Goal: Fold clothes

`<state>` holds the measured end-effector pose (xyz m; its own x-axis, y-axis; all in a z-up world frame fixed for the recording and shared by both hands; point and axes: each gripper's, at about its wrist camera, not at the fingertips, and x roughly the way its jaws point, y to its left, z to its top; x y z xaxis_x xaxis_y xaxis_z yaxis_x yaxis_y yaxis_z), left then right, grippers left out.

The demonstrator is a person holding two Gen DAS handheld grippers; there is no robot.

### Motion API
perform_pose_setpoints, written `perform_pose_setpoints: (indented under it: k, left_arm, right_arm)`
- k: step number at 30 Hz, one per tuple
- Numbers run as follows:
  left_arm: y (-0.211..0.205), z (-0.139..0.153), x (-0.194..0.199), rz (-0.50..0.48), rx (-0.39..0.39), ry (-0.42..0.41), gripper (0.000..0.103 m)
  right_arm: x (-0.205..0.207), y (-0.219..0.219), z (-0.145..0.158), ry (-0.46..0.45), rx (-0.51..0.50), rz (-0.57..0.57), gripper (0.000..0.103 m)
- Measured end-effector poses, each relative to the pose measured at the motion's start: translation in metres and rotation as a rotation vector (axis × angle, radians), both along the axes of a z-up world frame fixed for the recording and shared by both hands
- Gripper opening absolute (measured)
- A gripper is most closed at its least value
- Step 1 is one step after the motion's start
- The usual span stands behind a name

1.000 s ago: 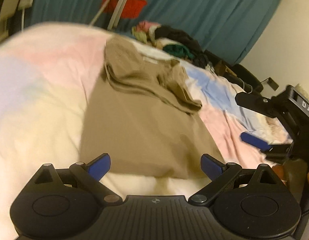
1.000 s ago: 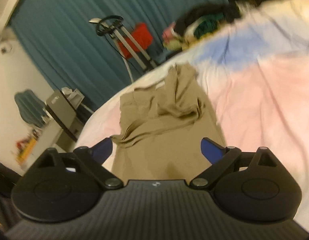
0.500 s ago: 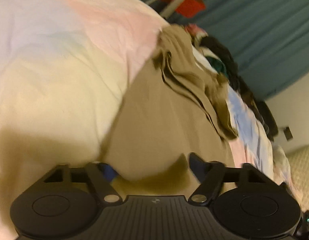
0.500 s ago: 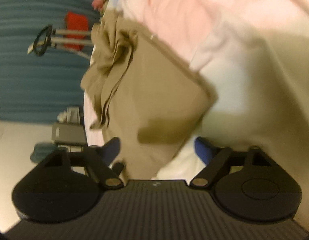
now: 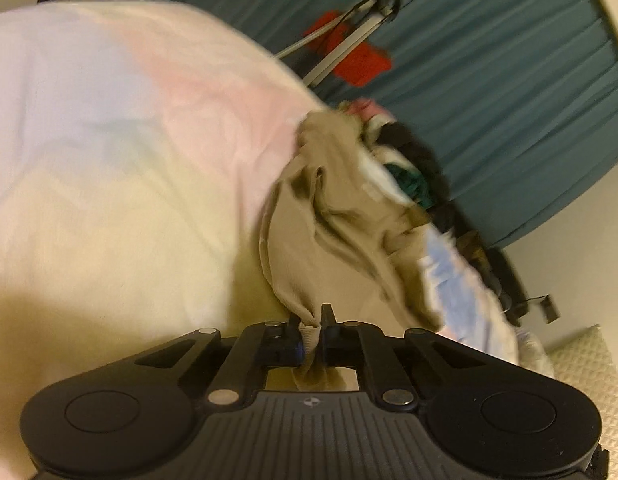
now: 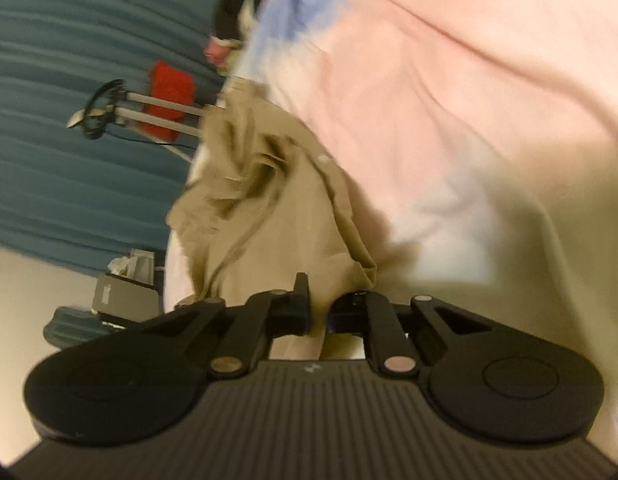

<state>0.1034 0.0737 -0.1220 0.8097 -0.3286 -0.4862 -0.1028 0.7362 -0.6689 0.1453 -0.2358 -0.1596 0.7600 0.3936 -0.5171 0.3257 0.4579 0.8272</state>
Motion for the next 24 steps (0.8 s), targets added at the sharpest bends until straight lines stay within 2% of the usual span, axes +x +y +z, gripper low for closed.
perform_pose_setpoints:
  k: [2, 4, 8, 13, 18, 21, 24]
  left_arm:
    - [-0.003, 0.016, -0.012, -0.013, 0.025, -0.063, 0.006]
    - [-0.004, 0.031, -0.025, -0.021, 0.013, -0.107, 0.006]
    - [-0.002, 0.057, -0.064, -0.024, 0.02, -0.19, 0.006]
    - [0.001, 0.074, -0.143, -0.029, -0.027, -0.208, 0.006]
    - [0.005, 0.091, -0.223, -0.026, -0.089, -0.215, 0.006]
    - [0.009, 0.103, -0.241, 0.002, -0.109, -0.231, 0.006]
    - [0.007, 0.115, -0.219, 0.02, -0.057, -0.242, 0.006]
  right_arm:
    - [-0.003, 0.0, 0.014, -0.058, -0.016, 0.001, 0.011]
    - [-0.014, -0.001, 0.031, -0.116, -0.031, 0.005, 0.01]
    - [-0.049, -0.003, 0.059, -0.225, -0.024, 0.023, 0.01]
    - [-0.118, -0.006, 0.076, -0.308, -0.034, 0.05, 0.01]
    - [-0.193, 0.001, 0.1, -0.402, -0.118, 0.05, 0.01]
    - [-0.214, 0.008, 0.119, -0.45, -0.171, 0.061, 0.01]
    - [-0.191, 0.013, 0.129, -0.466, -0.223, 0.09, 0.01]
